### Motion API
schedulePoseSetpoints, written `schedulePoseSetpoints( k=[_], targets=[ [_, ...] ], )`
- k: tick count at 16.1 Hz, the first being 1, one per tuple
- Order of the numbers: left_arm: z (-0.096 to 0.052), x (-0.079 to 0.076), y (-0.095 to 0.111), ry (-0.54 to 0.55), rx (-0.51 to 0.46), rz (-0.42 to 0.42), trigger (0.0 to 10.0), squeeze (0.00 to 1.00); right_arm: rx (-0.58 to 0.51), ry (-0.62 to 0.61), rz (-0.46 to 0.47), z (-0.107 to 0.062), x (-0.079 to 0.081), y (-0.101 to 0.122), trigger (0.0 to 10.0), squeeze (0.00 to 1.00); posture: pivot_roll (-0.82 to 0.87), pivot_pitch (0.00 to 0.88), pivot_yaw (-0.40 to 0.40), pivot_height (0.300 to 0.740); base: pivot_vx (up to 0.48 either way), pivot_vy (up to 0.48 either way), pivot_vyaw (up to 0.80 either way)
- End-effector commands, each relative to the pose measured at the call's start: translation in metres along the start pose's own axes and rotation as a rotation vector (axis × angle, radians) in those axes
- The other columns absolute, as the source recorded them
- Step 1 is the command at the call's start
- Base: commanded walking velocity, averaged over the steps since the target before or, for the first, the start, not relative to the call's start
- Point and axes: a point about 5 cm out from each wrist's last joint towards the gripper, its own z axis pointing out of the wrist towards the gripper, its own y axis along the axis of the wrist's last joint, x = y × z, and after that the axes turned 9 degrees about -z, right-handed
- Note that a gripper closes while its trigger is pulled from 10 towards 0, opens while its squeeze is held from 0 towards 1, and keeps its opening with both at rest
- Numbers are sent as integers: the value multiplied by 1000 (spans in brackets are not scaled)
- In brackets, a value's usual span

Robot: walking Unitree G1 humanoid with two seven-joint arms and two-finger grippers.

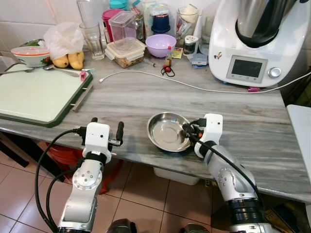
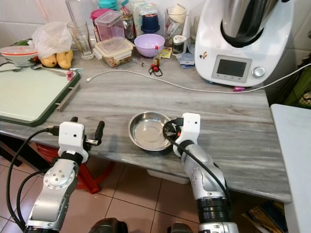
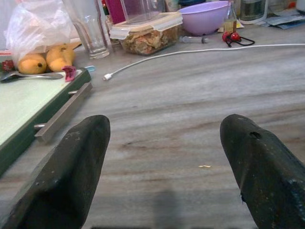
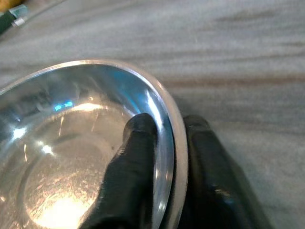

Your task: Setting the table

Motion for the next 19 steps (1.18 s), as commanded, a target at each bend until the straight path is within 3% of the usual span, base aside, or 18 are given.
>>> schedulePoseSetpoints(
  k=[1,3,10,13,16,19],
  targets=[
    [1,-1,1,-13,2,0,10000,0,39,-6,3,1,-3,-4,10000,1000,-25,32,44,740,0,0,0],
    [3,1,2,-1,2,-9,10000,0,7,-27,-3,-1,-6,1,10000,1000,-24,31,41,740,0,0,0],
    [0,2,-1,34,17,-25,10000,0,-270,-4,-16,-19,1,40,10000,1000,-28,27,38,740,0,0,0],
    [-1,4,-2,36,23,-27,10000,0,-328,-36,-9,-31,-4,43,10000,1000,-29,26,37,740,0,0,0],
    [-2,4,-3,39,32,-37,10000,0,-379,-111,-138,-48,-11,44,10000,1000,-35,33,35,740,-296,0,0],
    [-3,3,-4,42,37,-47,10000,0,-371,-144,-131,-54,-14,38,10000,1000,-38,31,32,740,-316,0,0]
  ],
)
